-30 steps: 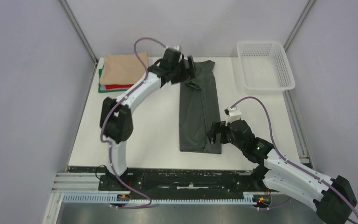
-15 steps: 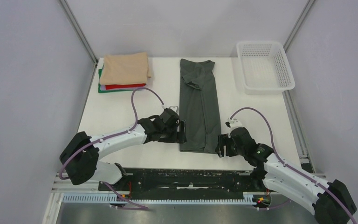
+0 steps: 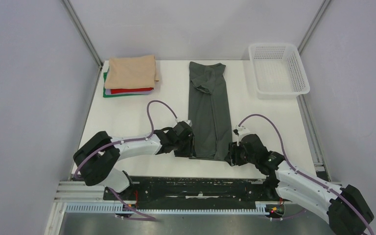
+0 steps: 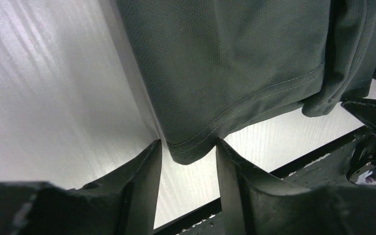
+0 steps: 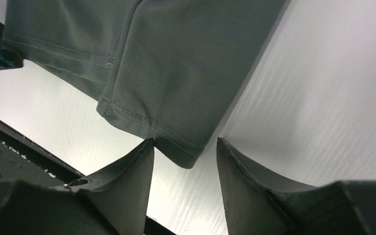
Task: Fold and stack the t-shirts
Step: Grab the bottom of the folded rectangular tshirt with both arms, then fold the folded rectangular tshirt in 1/3 of the way
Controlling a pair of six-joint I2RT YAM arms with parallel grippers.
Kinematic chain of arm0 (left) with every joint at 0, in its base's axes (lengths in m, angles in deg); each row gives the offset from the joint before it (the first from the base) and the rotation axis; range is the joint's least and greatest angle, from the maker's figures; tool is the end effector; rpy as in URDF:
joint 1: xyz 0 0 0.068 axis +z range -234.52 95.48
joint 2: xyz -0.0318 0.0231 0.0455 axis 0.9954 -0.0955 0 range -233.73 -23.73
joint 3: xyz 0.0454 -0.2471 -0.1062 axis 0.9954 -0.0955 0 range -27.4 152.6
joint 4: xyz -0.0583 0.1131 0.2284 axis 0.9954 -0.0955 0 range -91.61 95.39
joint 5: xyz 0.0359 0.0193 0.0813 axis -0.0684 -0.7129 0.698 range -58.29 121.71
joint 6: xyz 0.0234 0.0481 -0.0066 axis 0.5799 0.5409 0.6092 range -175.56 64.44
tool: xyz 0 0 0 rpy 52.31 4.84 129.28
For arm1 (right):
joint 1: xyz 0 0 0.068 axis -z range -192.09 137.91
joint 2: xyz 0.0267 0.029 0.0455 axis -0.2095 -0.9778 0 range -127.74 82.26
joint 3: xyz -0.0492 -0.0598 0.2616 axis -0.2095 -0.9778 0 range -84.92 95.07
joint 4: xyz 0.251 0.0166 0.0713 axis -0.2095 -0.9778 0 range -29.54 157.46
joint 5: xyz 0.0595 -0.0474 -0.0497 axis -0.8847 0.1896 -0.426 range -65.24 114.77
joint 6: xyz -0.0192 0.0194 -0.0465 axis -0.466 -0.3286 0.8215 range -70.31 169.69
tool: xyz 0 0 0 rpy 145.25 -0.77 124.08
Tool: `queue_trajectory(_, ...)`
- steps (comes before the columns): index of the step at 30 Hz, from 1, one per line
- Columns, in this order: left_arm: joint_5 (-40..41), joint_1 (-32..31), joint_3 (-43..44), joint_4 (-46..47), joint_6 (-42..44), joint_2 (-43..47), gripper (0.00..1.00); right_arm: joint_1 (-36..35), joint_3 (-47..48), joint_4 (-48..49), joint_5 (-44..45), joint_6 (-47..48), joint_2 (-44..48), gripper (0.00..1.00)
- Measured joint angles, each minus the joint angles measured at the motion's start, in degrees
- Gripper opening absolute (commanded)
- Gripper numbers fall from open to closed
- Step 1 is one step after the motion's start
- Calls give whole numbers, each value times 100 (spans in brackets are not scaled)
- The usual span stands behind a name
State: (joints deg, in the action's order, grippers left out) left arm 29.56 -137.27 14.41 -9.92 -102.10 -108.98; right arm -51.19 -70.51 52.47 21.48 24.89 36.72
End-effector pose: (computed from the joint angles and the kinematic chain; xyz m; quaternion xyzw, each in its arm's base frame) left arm 0.1649 -0.2190 0.1580 0.0572 0.9612 -0.2169 0.1606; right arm 0.1164 0.0974 0.1477 -0.1260 0.9186 0.2202 0.3029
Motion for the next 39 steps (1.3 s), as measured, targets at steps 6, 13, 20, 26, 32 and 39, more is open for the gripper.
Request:
queue_trajectory(6,-48,2,2,254,-103,-192,20,0,-44,199,-192,7,-138,29)
queue_trajectory(13,-50,-2,-9,328,-190,-282,2,0,-118,278,-304,52,-184,0)
queue_trajectory(20,-50,-131,-551,114,-293,389,2,-17,-494,380,-813,20,393,0)
queue_trajectory(26,-160,-302,-741,-131,-376,874,2,-131,-673,352,-1198,-52,776,0)
queue_trajectory(32,-203,-302,-673,-98,-378,990,2,-131,-621,372,-1207,-17,669,0)
queue_trajectory(39,-107,-13,55,-166,-369,857,2,-131,184,358,-798,201,63,0)
